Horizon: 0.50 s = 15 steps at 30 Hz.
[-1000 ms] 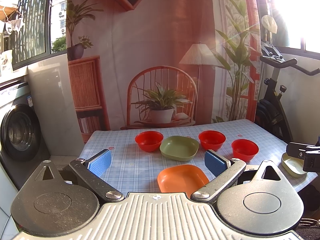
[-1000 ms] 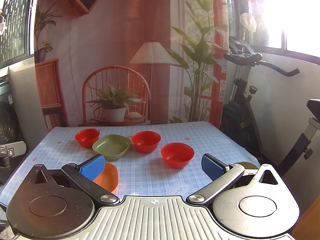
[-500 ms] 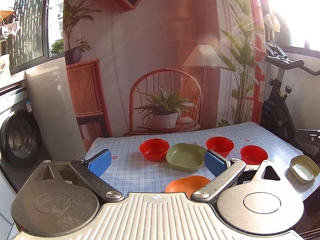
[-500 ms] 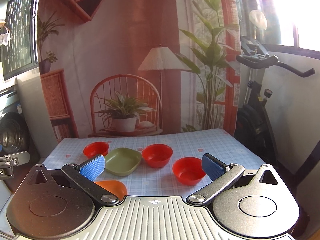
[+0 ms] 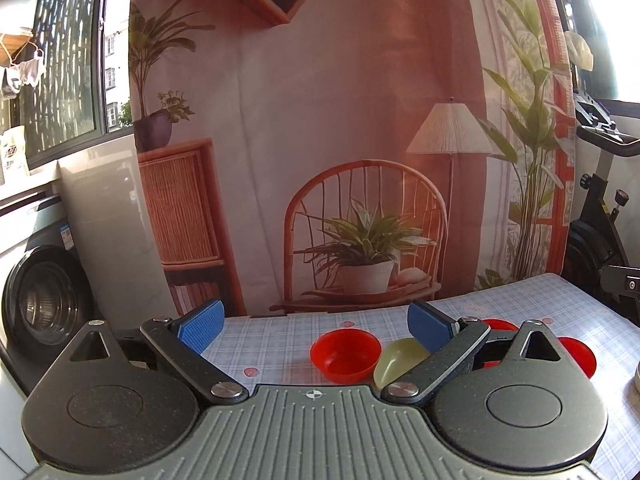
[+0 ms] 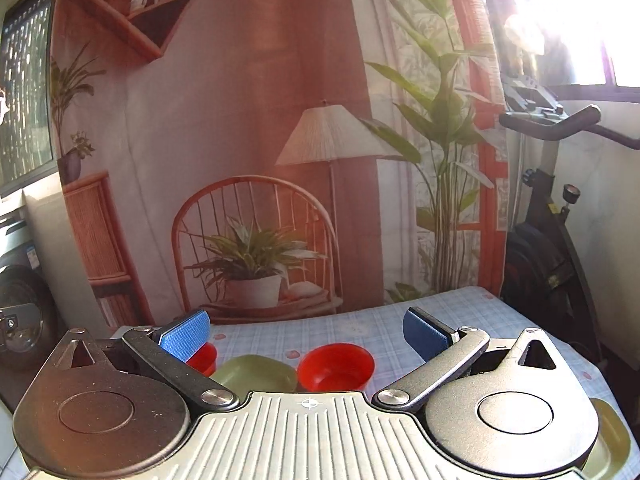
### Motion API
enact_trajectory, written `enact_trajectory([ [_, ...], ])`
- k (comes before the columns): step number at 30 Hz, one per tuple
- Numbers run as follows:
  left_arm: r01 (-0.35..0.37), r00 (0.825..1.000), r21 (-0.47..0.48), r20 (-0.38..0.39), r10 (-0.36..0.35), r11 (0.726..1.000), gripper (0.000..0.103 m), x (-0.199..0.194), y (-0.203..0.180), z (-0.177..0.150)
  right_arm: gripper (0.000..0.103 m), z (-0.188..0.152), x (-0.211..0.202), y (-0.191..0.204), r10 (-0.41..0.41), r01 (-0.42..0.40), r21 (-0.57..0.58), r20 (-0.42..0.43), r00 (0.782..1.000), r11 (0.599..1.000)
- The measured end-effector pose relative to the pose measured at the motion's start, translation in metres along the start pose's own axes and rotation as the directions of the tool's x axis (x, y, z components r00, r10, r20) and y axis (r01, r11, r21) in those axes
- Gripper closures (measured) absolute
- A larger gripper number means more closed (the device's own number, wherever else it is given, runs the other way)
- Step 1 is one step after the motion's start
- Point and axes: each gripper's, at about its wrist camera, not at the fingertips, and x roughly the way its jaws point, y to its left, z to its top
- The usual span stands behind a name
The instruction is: Organize plates and bowls
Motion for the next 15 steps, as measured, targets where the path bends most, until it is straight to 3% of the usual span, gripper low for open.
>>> enact_trajectory([
  [6,0.012,1.0,-0.006,-0.027,-0.012,1.0,0.007,0.039,0.003,0.003,0.0,-0.007,0.046,0.003,0.024,-0.024,-0.006,-0.031,0.999,1.0],
  [11,0.048,0.992,-0.038,-0.117,-0.052,0.998,0.013,0.073,0.009,-0.018,0.0,-0.025,0.08,0.006,0.05,-0.05,-0.001,-0.096,0.994,0.999],
  [15,0.065,0.976,-0.059,-0.204,-0.076,0.996,0.018,0.098,0.008,-0.041,0.0,-0.044,0.1,0.02,0.004,-0.015,-0.084,-0.133,0.991,0.996],
])
